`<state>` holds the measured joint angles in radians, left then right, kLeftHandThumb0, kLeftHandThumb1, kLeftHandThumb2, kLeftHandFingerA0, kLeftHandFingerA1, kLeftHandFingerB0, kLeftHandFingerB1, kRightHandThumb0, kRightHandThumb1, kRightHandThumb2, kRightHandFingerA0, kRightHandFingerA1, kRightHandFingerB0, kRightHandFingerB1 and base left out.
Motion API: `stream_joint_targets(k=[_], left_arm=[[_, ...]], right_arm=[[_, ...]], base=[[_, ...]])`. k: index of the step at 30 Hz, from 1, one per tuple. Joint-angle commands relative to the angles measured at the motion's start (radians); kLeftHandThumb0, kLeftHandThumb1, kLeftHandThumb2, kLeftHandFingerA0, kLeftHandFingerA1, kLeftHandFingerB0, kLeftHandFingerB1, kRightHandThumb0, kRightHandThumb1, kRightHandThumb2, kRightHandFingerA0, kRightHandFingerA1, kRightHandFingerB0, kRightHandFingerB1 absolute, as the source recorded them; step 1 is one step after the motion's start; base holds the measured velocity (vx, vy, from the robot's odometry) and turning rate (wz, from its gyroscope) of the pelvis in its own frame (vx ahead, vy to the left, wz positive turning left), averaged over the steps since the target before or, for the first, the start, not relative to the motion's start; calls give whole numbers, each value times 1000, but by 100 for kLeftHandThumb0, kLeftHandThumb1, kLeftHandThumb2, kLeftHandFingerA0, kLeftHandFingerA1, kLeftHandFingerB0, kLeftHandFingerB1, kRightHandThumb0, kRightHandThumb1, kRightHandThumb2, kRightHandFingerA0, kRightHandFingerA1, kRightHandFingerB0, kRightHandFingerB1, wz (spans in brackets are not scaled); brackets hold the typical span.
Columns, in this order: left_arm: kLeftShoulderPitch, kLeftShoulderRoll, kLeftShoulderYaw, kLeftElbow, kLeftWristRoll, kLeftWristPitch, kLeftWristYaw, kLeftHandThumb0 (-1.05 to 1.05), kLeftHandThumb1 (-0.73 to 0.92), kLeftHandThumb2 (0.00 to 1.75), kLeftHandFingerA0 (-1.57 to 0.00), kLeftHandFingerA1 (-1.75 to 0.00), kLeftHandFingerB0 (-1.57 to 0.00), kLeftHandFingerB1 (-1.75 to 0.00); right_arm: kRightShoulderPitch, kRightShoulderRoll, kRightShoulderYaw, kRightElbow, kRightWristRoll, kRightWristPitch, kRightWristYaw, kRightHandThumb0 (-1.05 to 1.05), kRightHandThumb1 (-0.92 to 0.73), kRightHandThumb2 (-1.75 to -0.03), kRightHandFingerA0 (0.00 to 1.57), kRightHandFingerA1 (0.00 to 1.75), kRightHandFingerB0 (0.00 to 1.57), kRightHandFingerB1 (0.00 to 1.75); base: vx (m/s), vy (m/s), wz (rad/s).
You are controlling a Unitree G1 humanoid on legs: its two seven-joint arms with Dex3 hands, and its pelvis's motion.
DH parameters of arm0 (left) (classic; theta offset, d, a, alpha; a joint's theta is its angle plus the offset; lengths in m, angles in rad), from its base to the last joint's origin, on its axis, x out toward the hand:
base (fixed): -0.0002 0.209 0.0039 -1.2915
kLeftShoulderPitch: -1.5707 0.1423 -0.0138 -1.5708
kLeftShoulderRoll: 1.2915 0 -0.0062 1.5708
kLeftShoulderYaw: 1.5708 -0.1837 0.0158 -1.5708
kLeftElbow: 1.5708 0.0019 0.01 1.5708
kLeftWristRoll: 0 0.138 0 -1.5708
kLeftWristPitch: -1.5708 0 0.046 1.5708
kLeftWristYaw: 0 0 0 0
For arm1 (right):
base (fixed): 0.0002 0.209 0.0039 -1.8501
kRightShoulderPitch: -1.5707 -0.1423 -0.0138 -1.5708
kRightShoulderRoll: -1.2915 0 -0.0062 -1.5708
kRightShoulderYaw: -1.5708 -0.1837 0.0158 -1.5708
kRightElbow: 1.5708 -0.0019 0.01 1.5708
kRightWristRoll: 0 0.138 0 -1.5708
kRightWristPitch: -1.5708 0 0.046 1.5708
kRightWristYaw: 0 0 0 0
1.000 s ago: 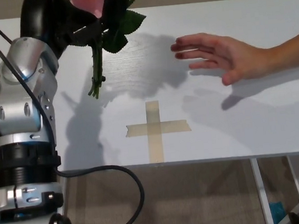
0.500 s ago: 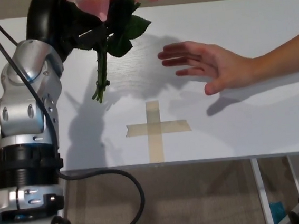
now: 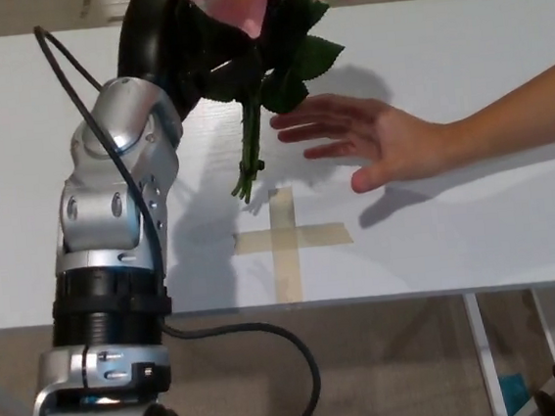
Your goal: Use the left hand to pick up the rose and passes it to a human.
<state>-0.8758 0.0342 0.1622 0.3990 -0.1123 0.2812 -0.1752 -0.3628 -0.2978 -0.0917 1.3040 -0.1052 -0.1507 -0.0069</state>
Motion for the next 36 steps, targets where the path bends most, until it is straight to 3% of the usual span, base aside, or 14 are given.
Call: stream_joint_targets(k=[1,22,36], left_arm=[[-32,-33,-28,61,-3,-23,29,-19,85,65,-96,-141,-78,-100],[-103,-182,-75,232,7,-105,130,-17,82,69,-99,-148,-77,-103],[-111,-186,-95,268,-13,-125,132,-17,84,66,-91,-144,-75,-100]], right_arm=[[-9,0,-6,2,6,12,5,-53,-78,-65,61,44,47,35],[-29,-1,-7,1,3,13,7,-53,-78,-65,61,44,46,34],[-50,-4,-9,2,6,16,9,-53,-77,-65,61,44,46,34]], base=[[0,0,0],[0,0,0],[0,0,0]])
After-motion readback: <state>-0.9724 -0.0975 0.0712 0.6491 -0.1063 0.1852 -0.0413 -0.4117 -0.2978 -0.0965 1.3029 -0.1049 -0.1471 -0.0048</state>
